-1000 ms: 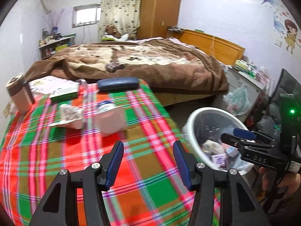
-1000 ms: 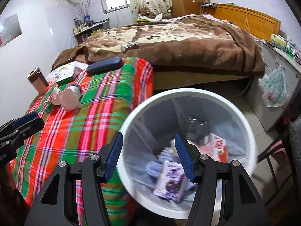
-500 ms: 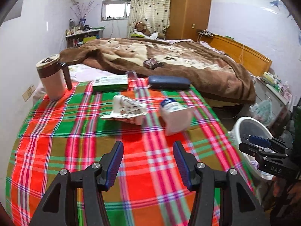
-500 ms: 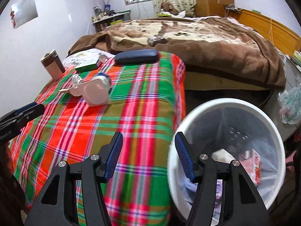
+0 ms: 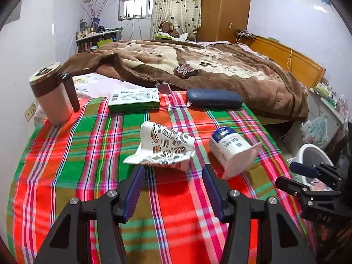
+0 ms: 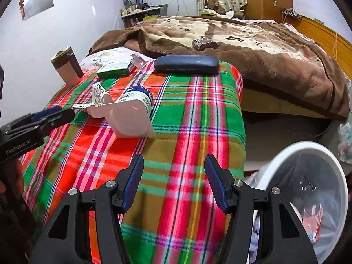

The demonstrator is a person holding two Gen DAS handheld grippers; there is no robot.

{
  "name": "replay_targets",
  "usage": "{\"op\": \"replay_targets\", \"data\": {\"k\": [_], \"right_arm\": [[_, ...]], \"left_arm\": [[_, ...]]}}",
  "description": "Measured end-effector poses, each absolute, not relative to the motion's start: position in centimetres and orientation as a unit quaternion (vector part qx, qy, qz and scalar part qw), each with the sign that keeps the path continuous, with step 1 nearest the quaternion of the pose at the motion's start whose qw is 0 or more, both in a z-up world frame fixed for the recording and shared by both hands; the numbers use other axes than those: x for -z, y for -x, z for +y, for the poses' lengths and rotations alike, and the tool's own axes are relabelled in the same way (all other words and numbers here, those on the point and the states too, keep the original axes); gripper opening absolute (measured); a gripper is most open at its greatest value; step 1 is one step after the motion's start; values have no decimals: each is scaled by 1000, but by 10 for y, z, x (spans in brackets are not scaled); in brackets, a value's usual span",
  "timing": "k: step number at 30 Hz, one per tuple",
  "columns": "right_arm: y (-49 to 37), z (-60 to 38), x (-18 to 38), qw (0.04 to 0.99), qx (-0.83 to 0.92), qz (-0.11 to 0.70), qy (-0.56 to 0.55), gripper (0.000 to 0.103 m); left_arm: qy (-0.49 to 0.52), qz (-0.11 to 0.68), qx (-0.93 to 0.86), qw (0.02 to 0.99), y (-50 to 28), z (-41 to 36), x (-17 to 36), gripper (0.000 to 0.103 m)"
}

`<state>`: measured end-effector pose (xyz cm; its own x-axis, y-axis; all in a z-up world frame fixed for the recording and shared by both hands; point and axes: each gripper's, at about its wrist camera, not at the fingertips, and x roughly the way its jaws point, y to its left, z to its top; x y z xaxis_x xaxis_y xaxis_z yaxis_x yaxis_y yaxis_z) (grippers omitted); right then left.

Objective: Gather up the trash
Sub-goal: 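Move both tools back over the bed toward the paper cup and yogurt cup, then grasp the crumpled patterned paper cup with the left gripper while the right gripper grasps the white yogurt cup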

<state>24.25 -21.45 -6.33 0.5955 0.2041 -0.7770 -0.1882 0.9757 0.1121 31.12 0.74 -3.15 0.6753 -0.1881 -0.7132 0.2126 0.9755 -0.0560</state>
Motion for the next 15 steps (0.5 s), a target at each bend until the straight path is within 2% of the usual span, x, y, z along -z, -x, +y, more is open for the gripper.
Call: {"op": "replay_targets", "data": {"k": [8, 15], "right_arm": [[-264, -198, 67, 887, -125, 445, 8, 59], [-274, -183, 70, 882, -142, 448, 21, 59]], "left_arm": [[-39, 419, 116, 900, -340, 4, 52, 54], [-21, 428, 67, 901, -348, 49, 57, 54]]}}
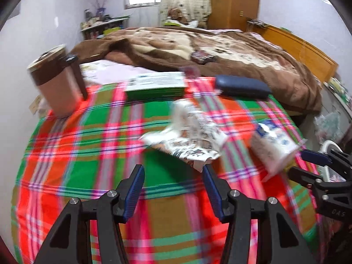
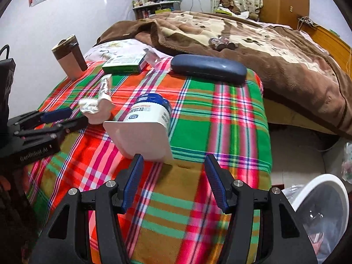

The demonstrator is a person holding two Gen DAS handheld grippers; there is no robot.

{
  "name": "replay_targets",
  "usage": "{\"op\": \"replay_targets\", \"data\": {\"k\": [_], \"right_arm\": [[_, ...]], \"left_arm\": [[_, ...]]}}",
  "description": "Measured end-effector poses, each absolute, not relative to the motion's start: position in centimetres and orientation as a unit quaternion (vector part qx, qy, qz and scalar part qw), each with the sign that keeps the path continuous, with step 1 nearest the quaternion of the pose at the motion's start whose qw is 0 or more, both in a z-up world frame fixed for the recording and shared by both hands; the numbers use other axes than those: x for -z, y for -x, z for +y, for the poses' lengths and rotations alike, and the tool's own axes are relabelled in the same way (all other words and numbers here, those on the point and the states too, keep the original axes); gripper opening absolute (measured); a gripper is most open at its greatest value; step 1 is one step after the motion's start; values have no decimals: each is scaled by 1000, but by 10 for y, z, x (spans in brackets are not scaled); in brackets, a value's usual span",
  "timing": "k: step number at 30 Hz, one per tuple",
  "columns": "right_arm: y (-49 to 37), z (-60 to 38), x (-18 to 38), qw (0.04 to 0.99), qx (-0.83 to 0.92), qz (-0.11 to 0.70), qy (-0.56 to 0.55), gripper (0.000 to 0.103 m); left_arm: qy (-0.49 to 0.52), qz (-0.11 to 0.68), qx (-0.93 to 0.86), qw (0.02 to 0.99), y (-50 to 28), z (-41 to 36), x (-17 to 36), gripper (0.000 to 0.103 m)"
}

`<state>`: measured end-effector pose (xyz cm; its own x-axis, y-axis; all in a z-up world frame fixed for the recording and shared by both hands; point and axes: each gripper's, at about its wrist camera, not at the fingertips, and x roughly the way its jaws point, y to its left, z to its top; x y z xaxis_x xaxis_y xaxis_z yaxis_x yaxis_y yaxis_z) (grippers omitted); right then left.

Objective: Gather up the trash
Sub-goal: 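Grasp the crumpled patterned paper cup with the left gripper while the right gripper grasps the white yogurt cup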

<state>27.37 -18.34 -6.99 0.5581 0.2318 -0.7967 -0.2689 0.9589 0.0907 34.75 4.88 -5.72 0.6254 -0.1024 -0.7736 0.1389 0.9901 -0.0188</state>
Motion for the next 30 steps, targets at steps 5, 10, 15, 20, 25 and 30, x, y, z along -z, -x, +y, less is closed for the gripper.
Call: {"op": "replay_targets", "data": {"k": [5, 10, 15, 20, 25, 30], "right_arm": [[-271, -180, 69, 879, -155, 450, 18, 59], [-265, -179, 57, 876, -189, 444, -6, 59], [-270, -175, 42, 888, -181, 421, -25, 59], [-289, -166, 45, 892, -166, 419, -26, 59], [-301, -158, 50, 882, -182, 433, -37, 62], [-296, -153, 51, 882, -186, 433, -12, 62]], "left_arm": [[2, 424, 33, 905, -348, 84, 51, 54], [35, 408, 68, 910, -341, 84, 38, 57], [61, 402, 104, 908, -351, 65, 31, 70], [60, 429, 95, 896, -370, 54, 44, 70], [47, 439, 94, 892, -378, 48, 54, 70], [53, 447, 87, 889, -388, 52, 65, 70]]}}
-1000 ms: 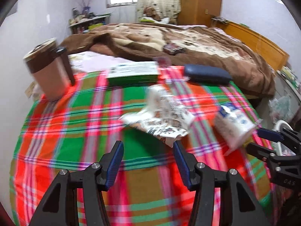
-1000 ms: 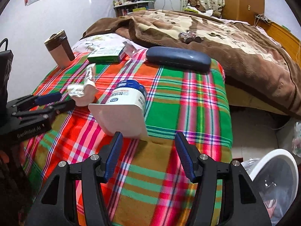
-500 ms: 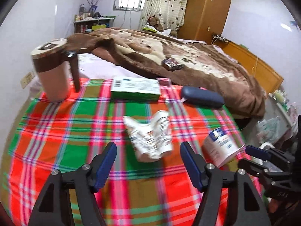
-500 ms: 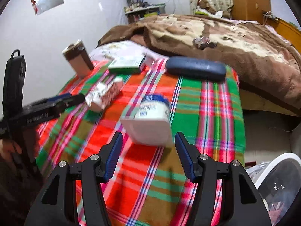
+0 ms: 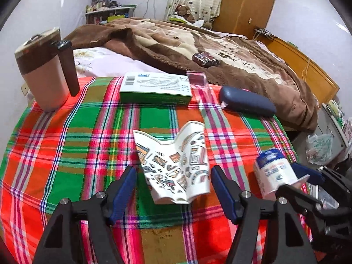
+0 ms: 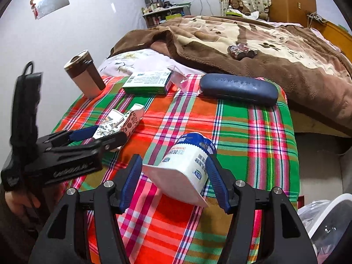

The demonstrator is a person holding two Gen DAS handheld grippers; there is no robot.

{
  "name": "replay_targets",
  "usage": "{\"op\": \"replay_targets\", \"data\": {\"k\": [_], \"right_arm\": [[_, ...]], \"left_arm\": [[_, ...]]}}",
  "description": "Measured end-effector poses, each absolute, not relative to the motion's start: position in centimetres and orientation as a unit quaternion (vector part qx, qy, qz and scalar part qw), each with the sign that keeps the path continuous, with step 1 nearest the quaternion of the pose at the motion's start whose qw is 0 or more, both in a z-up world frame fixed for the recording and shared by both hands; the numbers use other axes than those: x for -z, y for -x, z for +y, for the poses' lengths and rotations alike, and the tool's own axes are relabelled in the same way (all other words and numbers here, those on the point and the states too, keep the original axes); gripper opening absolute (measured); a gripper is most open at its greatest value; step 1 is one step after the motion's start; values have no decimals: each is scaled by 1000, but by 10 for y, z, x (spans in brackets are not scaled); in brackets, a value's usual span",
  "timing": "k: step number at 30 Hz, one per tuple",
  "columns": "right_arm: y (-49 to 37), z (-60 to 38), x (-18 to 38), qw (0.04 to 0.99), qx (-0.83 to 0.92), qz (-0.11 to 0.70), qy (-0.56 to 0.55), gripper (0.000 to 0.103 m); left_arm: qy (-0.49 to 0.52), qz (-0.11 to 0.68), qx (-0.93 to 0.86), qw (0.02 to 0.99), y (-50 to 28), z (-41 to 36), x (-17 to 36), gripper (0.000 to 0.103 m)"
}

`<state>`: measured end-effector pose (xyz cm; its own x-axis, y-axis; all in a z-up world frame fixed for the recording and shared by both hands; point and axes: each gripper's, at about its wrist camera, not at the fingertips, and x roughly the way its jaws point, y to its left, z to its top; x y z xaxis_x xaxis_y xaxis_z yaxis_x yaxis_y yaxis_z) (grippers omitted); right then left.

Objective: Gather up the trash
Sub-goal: 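Grasp the crumpled patterned paper cup with the left gripper while the right gripper grasps the white yogurt cup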

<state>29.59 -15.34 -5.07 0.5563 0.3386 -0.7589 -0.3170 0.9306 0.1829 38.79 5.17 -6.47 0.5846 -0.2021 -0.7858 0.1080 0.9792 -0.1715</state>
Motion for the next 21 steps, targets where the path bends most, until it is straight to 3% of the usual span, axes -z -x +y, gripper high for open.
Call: {"op": "replay_targets", "data": {"k": [14, 17, 21], "right_arm": [[-311, -157, 68, 885, -127, 447, -17, 62], [-311, -162, 71, 885, -130, 445, -38, 62], [-309, -173, 72, 885, -131, 441, -77, 62]], "left_arm": [[61, 453, 91, 885, -399, 47, 79, 69], [65, 452, 93, 885, -399, 49, 80, 55], [67, 449, 95, 886, -398, 49, 81, 53]]}}
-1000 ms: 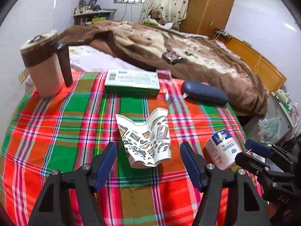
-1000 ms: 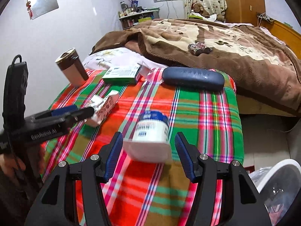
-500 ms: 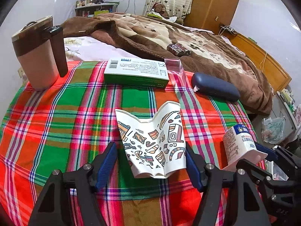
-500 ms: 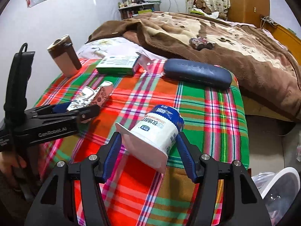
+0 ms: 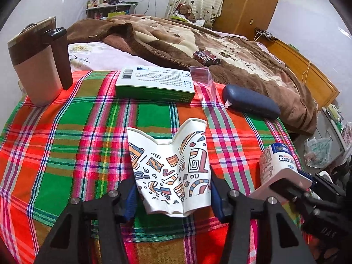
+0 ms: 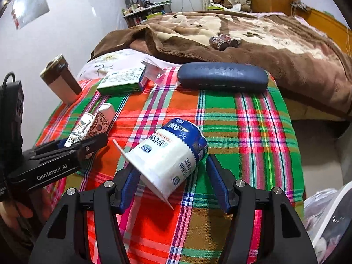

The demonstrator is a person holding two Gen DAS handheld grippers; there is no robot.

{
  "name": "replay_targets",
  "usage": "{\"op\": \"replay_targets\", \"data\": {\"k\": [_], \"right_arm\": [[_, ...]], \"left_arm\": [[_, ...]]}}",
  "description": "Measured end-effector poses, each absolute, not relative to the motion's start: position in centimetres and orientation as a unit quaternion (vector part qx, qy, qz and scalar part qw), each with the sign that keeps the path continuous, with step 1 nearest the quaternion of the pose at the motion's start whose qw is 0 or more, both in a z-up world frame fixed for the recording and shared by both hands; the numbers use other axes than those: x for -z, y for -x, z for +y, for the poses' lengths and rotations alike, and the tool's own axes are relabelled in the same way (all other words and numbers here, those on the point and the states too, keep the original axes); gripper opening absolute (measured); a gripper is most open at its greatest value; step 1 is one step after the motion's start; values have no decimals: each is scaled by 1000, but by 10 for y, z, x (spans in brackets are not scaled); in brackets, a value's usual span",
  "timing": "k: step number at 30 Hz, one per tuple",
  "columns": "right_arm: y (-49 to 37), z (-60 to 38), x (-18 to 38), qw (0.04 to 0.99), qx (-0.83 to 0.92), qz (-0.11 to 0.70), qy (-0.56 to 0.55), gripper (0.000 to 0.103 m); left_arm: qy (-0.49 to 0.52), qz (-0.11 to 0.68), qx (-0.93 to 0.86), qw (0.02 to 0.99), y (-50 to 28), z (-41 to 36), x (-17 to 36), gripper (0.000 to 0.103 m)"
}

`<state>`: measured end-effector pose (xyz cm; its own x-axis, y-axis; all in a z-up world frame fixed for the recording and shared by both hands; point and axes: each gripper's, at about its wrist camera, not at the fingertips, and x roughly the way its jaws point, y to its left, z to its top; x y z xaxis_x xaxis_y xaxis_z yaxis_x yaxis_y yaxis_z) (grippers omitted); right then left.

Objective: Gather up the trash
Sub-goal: 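Grasp the crumpled patterned paper cup with the left gripper while the right gripper grasps the white yogurt cup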

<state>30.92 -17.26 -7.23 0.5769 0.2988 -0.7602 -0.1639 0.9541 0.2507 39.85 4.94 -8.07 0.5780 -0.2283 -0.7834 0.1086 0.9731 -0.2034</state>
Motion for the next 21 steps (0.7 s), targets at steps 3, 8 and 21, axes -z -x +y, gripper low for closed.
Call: {"op": "replay_targets", "data": {"k": [3, 8, 21], "right_arm": [[-307, -175, 71, 889, -124, 433, -80, 44], [-306, -178, 72, 892, -113, 429, -87, 16], [-282, -198, 61, 900, -106, 410, -103, 9]], "left_arm": [[66, 445, 96, 888, -395, 49, 79, 52], [58, 437, 100, 892, -388, 44, 74, 49], [40, 426, 132, 894, -348, 21, 57, 49]]}}
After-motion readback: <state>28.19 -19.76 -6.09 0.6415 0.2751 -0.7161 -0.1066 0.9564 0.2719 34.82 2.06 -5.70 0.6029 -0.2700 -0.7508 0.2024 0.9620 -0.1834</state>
